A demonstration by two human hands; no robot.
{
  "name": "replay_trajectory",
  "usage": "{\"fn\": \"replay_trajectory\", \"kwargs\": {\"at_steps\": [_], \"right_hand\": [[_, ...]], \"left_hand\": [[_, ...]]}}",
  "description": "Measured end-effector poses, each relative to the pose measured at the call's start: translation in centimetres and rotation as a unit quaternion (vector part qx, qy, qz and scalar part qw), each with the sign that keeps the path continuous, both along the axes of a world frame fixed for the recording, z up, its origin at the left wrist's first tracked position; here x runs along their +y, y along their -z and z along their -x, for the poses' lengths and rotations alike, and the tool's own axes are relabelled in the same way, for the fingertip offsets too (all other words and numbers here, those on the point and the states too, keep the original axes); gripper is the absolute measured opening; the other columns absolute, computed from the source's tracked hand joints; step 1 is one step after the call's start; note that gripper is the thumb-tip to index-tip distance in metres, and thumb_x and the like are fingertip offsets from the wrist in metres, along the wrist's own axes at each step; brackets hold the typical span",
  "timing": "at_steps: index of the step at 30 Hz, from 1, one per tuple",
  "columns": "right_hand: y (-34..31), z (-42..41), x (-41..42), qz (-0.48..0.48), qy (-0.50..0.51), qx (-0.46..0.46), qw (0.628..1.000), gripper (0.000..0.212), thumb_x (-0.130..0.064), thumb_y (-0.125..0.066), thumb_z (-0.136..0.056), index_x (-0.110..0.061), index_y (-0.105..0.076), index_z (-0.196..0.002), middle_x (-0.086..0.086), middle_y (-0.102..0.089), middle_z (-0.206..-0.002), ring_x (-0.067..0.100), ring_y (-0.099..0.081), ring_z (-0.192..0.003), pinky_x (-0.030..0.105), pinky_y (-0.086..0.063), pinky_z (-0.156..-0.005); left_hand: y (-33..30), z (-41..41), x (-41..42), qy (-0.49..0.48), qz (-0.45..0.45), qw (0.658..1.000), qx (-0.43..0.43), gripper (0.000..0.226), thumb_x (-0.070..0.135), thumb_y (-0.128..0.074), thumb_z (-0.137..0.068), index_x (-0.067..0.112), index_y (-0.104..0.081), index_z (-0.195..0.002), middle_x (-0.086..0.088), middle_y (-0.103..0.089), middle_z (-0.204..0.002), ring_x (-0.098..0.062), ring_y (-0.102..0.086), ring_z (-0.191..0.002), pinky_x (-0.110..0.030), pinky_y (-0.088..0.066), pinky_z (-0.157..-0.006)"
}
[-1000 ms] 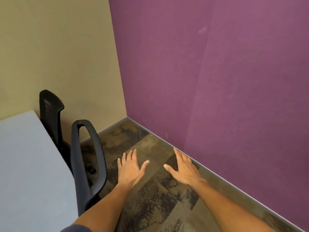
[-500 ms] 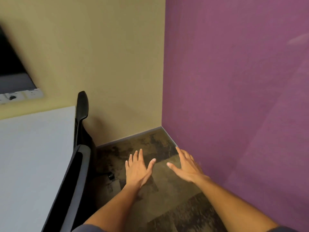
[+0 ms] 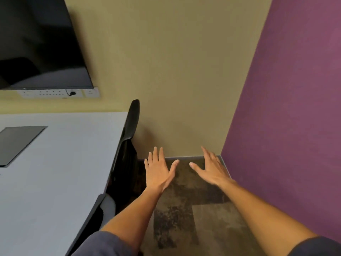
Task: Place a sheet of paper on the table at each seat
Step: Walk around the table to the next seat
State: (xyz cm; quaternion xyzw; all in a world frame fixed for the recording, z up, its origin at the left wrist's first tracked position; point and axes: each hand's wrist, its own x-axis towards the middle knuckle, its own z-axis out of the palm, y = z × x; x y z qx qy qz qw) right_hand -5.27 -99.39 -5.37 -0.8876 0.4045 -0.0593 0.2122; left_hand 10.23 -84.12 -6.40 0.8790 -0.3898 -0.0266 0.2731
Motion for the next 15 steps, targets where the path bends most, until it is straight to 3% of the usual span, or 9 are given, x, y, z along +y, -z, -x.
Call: {"fn": "replay_trajectory", "kwargs": {"at_steps": [8, 15], "right_hand": [[-3.1, -18.6, -4.2, 0.031, -0.134, -0.043, 0.99, 0.098, -0.087, -0.033, -0.076, -0.038, 0.0, -0.153, 0.002, -0.021, -0.163, 0.028, -0.029, -0.146, 0.051, -0.039, -0.107], [-3.3, -32.9, -0.3, 0.038, -0.335, -0.099, 0.936, 0.09, -0.076, -0.041, -0.085, -0.032, -0.008, -0.156, 0.001, -0.025, -0.162, 0.024, -0.029, -0.146, 0.048, -0.034, -0.115]], "left_hand": [[-1.8, -13.9, 0.4, -0.133, 0.043, 0.99, -0.028, 0.083, 0.065, -0.038, -0.095, 0.015, -0.015, -0.157, -0.012, -0.006, -0.166, -0.03, -0.012, -0.152, -0.047, -0.017, -0.122], [-0.2, -22.6, 4.6, -0.282, 0.034, 0.959, 0.016, 0.084, 0.067, -0.033, -0.095, 0.016, -0.012, -0.158, -0.01, -0.001, -0.167, -0.031, -0.01, -0.153, -0.052, -0.015, -0.123]]}}
